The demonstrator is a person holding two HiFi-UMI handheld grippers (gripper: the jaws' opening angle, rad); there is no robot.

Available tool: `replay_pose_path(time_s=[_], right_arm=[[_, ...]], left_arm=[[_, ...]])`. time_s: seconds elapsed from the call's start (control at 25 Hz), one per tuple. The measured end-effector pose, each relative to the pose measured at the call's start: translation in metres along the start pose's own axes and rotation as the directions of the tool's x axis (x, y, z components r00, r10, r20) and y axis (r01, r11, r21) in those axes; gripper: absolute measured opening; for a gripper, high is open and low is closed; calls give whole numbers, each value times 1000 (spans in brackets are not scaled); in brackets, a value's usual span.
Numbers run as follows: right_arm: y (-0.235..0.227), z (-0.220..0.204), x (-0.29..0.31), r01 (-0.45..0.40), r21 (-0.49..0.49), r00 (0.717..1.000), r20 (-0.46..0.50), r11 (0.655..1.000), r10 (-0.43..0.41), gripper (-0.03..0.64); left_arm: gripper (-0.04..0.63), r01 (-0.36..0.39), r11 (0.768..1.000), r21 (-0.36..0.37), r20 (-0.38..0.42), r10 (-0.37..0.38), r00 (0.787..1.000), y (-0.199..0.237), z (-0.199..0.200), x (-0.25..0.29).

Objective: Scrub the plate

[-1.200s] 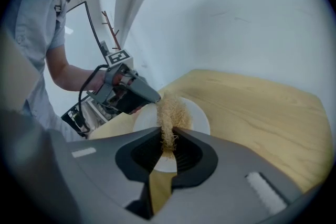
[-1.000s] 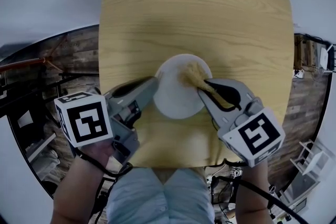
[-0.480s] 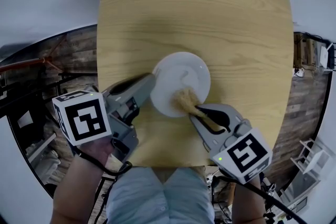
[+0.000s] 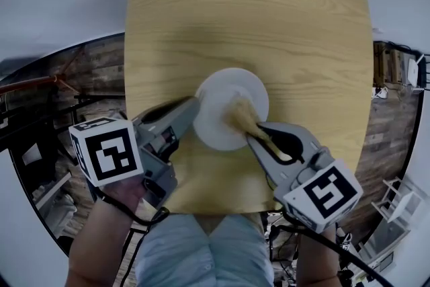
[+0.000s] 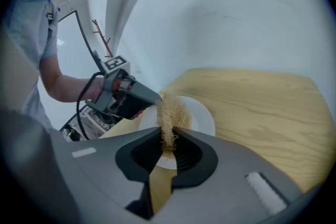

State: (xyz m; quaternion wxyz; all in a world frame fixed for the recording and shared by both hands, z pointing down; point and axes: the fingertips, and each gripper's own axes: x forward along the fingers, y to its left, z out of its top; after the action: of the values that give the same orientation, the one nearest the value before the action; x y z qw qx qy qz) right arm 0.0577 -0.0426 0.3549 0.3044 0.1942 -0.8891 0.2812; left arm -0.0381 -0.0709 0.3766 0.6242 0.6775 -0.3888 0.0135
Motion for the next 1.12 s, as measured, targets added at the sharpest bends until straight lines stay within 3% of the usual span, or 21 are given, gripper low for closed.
replay_pose_path(time_s=[0.28, 0.56, 0.68, 0.88, 1.12], right_arm=[[-33, -5, 17, 102, -30, 994, -28, 994, -103, 48], [22, -8, 31, -90, -84, 994, -63, 992, 85, 48], [28, -23, 21, -115, -77, 989, -106, 990, 107, 48], [-1, -40, 3, -27, -49, 988, -154, 998, 19, 48], [-27, -24, 9, 51, -67, 989, -135, 996, -60, 48]], left_arm=[[37, 9, 1000, -2, -10, -9, 1000, 0, -2, 1], [37, 5, 1000, 0, -5, -5, 1000, 0, -1, 1], [37, 4, 1000, 1, 3, -4, 1000, 0, 1, 0], [37, 4, 1000, 1, -1, -4, 1000, 0, 0, 0], [37, 7, 1000, -6, -8, -7, 1000, 1, -2, 1]])
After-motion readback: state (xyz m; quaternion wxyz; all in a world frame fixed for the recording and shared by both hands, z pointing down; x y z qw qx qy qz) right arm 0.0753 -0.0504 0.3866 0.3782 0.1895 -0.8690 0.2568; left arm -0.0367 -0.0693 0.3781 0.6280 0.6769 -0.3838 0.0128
